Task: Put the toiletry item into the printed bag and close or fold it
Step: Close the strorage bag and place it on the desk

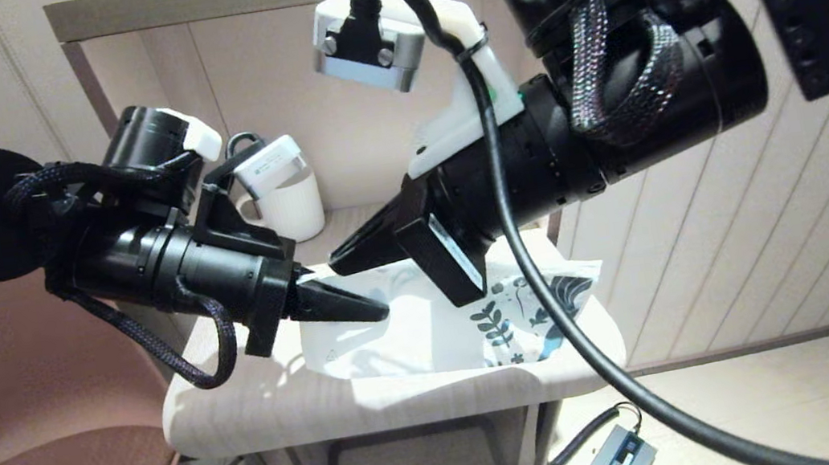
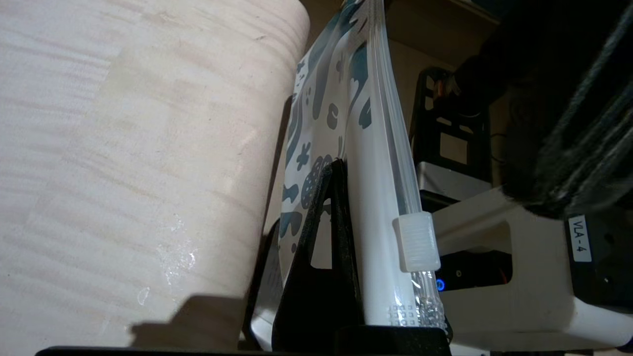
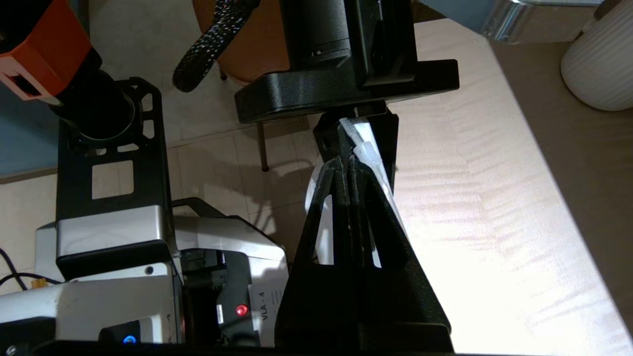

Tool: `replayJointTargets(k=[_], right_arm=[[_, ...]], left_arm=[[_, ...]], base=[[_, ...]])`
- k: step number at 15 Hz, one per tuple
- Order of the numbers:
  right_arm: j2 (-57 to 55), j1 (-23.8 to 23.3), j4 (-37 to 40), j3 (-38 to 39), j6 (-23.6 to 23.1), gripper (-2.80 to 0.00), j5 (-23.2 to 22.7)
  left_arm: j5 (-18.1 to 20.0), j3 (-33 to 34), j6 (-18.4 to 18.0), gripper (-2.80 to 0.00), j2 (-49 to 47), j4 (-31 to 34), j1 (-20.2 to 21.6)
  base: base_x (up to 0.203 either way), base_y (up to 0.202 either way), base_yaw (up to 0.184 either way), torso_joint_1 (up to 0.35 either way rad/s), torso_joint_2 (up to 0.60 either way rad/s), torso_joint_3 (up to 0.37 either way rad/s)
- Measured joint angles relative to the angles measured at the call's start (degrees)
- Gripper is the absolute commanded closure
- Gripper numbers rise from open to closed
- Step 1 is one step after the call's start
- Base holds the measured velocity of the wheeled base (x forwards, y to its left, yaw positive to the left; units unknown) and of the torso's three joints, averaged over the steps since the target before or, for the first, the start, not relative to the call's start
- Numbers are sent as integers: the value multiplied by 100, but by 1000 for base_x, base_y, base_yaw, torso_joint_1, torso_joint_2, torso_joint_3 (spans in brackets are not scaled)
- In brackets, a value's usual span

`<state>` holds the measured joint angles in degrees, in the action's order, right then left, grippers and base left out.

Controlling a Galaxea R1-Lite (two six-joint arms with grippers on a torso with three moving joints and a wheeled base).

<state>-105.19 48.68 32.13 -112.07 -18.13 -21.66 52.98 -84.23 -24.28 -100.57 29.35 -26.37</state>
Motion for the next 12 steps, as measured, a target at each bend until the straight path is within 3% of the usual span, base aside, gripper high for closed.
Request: replayJointTargets(k=[8, 9, 12], right_arm=[[-131, 13, -142, 5, -6, 0, 9], [-128, 30, -126, 13, -9, -280, 15], [-128, 41, -121, 16, -11, -280, 43]], left_arm=[[9, -5, -10, 0, -12, 5, 2], [7, -5, -10, 0, -17, 2, 0], [9, 0, -10, 0, -23, 2, 2]], base=[[0, 0, 0, 0, 0, 0], [0, 0, 0, 0, 0, 0], [0, 0, 0, 0, 0, 0]])
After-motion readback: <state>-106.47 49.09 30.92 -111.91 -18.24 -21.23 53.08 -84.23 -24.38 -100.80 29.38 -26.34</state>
